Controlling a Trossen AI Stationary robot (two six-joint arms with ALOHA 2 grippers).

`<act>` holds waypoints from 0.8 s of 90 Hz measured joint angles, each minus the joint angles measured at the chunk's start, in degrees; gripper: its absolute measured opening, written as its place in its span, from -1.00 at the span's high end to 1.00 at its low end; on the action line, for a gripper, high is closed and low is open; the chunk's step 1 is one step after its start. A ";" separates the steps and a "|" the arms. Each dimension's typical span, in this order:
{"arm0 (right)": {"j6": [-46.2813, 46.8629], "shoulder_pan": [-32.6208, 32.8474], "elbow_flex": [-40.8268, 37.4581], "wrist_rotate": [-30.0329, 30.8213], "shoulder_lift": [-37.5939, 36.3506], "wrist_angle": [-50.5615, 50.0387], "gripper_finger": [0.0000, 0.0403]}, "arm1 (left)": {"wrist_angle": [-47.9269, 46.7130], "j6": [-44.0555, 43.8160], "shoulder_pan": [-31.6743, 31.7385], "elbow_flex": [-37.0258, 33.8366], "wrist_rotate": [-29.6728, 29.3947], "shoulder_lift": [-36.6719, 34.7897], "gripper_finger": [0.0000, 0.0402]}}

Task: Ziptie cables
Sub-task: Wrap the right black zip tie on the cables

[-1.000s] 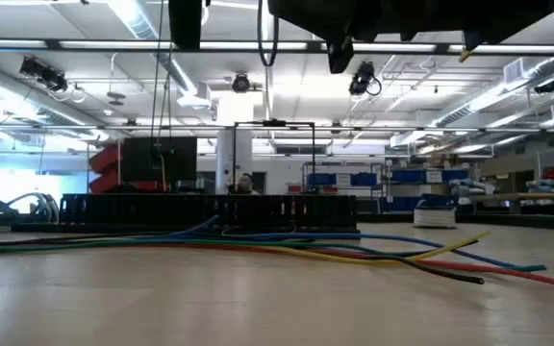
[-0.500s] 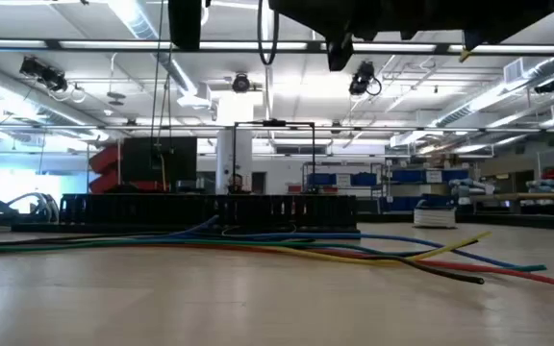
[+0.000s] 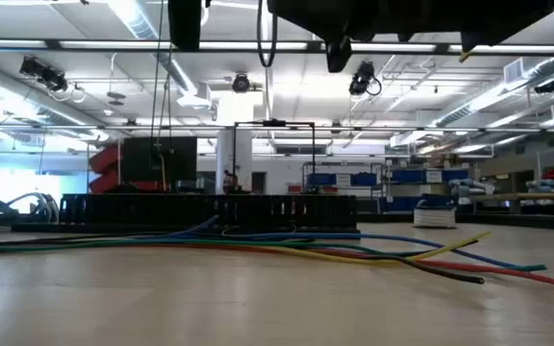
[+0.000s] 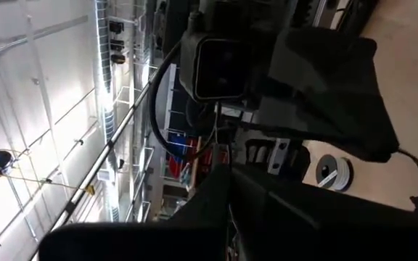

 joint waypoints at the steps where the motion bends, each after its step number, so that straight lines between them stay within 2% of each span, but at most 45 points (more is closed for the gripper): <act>1: 0.00 0.00 0.00 0.00 0.00 -0.10 1.00 | 0.01 0.00 0.00 0.00 0.00 0.00 1.00; 72: 0.02 0.00 0.00 0.00 0.02 -0.18 1.00 | -0.16 -1.66 1.38 0.00 -0.08 -0.03 1.00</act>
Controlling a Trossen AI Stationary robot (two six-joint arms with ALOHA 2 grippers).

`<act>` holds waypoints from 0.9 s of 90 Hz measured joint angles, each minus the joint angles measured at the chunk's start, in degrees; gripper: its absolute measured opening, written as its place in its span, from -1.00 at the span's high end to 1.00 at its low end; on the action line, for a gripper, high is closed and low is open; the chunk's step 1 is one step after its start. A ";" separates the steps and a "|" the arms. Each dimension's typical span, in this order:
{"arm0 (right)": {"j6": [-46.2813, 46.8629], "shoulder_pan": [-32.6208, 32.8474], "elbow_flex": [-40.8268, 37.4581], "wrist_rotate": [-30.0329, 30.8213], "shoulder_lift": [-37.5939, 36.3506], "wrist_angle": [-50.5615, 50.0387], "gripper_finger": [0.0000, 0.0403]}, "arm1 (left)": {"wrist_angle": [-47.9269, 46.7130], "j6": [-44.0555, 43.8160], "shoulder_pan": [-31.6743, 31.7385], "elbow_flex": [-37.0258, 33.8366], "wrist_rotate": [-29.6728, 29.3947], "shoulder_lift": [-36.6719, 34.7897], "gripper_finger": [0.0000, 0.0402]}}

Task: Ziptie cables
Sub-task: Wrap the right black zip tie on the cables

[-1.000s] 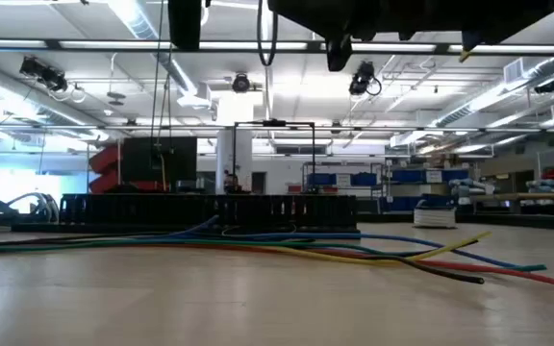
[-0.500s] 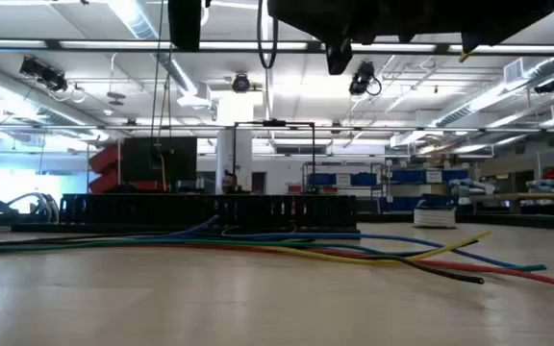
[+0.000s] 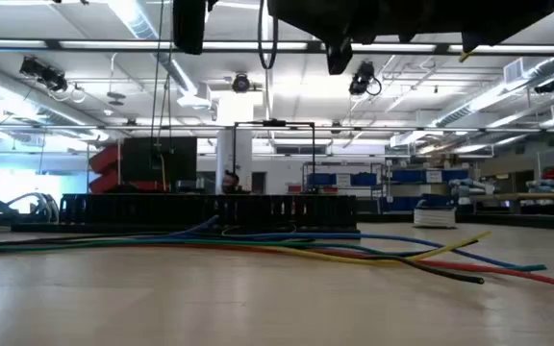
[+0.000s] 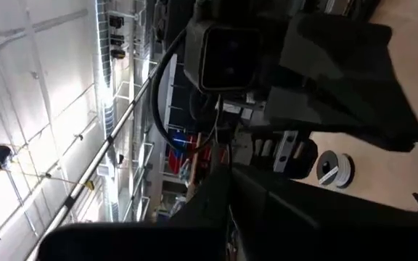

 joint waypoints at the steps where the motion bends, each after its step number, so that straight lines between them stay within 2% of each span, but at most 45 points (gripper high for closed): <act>1: 0.00 0.00 0.00 0.00 0.00 0.00 1.00 | -0.05 -0.12 0.07 0.00 0.01 -0.01 1.00; 81: -0.63 -0.04 0.00 0.02 0.00 -0.20 1.00 | -0.44 -0.76 -0.37 0.00 0.11 -0.02 1.00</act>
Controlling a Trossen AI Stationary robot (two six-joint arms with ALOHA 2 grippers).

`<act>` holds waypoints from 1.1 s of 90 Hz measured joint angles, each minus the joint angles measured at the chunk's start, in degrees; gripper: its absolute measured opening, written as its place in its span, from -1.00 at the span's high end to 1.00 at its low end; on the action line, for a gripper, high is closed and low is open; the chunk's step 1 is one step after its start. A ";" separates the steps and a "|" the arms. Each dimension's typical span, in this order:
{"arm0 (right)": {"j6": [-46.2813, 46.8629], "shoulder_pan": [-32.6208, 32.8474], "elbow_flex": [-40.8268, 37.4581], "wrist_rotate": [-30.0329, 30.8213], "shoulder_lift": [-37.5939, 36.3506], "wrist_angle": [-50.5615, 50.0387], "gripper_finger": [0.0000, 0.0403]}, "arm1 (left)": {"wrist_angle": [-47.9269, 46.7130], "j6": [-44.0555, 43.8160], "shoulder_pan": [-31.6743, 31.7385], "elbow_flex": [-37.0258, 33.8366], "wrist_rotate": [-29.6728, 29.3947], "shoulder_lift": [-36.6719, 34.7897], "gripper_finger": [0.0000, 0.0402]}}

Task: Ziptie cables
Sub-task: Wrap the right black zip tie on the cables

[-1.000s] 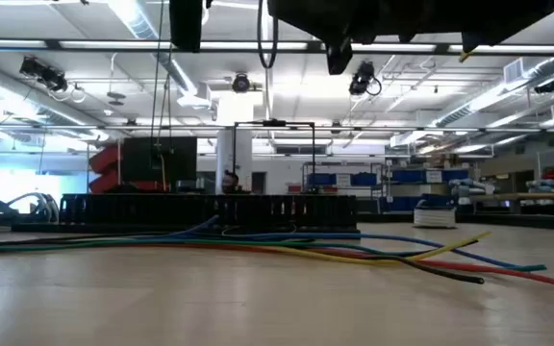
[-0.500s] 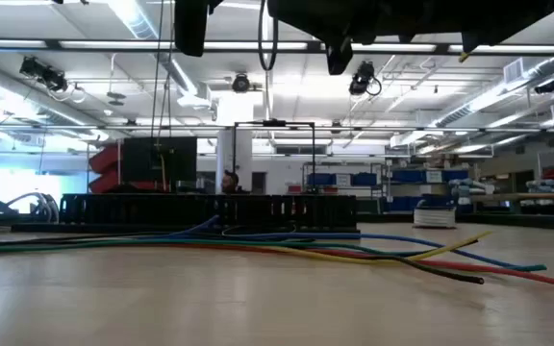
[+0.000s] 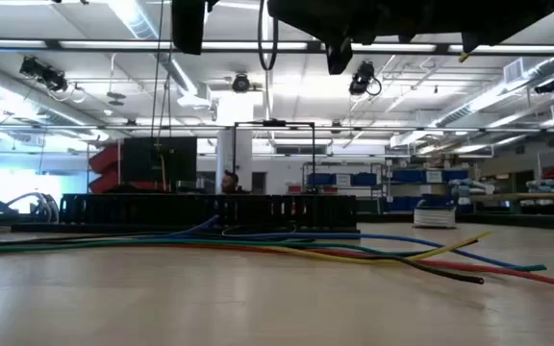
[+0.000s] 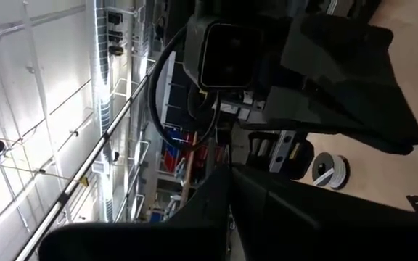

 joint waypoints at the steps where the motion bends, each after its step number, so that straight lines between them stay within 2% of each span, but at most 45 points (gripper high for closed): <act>1: 0.00 -0.01 0.00 0.01 0.00 -0.01 1.00 | 0.00 0.01 0.00 0.00 0.00 0.00 1.00; 99: 0.64 -0.05 0.00 0.02 0.00 -0.13 1.00 | 0.14 1.66 -1.03 0.00 -0.27 0.00 1.00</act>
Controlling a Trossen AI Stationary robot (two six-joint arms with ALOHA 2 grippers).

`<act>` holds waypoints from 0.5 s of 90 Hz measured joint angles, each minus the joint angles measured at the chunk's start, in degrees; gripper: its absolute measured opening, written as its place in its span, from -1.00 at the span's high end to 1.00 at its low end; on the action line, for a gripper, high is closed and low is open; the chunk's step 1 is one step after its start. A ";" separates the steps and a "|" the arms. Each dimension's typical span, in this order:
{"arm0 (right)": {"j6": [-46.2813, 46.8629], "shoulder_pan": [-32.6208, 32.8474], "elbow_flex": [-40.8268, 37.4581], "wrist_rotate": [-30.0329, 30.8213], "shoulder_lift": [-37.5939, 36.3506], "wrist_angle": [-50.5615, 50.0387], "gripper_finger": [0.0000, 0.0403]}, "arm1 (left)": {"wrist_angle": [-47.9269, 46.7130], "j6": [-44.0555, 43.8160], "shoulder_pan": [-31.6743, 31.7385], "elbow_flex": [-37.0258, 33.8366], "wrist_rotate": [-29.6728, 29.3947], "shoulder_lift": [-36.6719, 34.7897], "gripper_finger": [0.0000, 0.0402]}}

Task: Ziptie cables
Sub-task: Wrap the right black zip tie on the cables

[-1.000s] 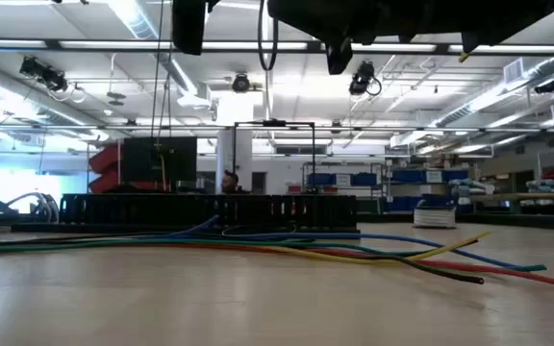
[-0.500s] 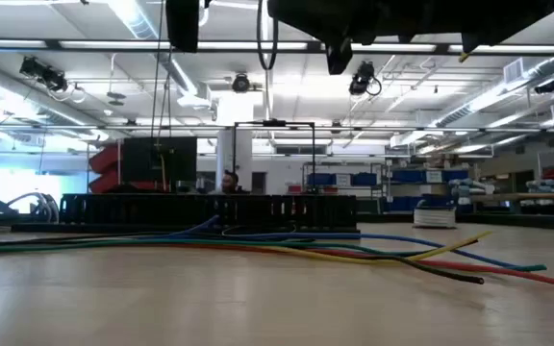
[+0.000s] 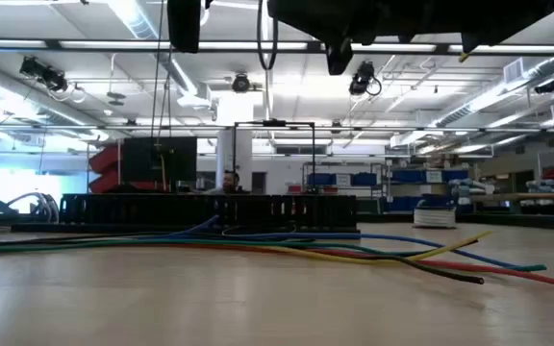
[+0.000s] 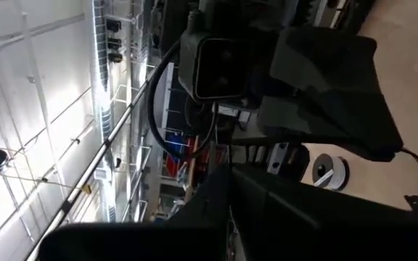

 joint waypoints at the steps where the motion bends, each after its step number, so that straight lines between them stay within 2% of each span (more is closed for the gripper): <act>1: 0.01 0.00 0.00 0.00 0.00 0.00 1.00 | 0.00 0.04 0.00 0.00 -0.04 0.00 1.00; 45: 0.43 0.05 0.00 0.00 0.00 0.15 1.00 | -0.02 1.31 0.00 0.00 -0.34 0.00 1.00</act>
